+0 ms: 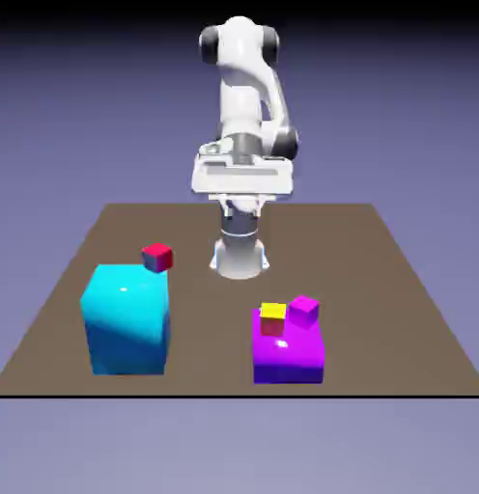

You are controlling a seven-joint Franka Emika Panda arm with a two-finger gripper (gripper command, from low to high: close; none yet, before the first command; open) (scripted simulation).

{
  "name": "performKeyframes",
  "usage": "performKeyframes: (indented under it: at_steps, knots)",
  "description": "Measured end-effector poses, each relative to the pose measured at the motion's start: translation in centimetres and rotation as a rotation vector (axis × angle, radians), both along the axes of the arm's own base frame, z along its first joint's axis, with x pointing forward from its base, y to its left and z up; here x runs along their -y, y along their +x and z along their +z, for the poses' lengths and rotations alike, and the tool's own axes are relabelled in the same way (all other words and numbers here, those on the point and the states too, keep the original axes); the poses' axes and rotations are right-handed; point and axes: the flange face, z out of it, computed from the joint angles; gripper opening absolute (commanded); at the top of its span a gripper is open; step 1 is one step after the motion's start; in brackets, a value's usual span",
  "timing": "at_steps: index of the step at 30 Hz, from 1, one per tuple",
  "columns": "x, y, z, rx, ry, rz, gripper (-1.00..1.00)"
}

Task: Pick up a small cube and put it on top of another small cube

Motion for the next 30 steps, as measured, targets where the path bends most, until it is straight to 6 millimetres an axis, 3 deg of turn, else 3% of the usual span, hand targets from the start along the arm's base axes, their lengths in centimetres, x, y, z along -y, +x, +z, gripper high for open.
performKeyframes:
  at_steps: [6,12,14,22,23,25,30]
  knots:
    - [-4.2,-1.6,-12.2,-0.368,0.001,0.083,0.00]
    - [-6.9,-7.0,-22.9,-0.727,-0.081,0.140,0.00]
    - [-7.0,-7.5,-23.6,-0.752,-0.091,0.144,0.00]
    - [-7.0,-7.6,-30.0,-0.752,-0.091,0.144,0.00]
    - [-7.0,-7.7,-30.6,-0.752,-0.091,0.144,-1.00]
    - [-7.0,-7.7,-30.6,-0.752,-0.091,0.144,-1.00]
    - [-7.0,-7.3,-26.5,-0.751,-0.091,0.144,-1.00]
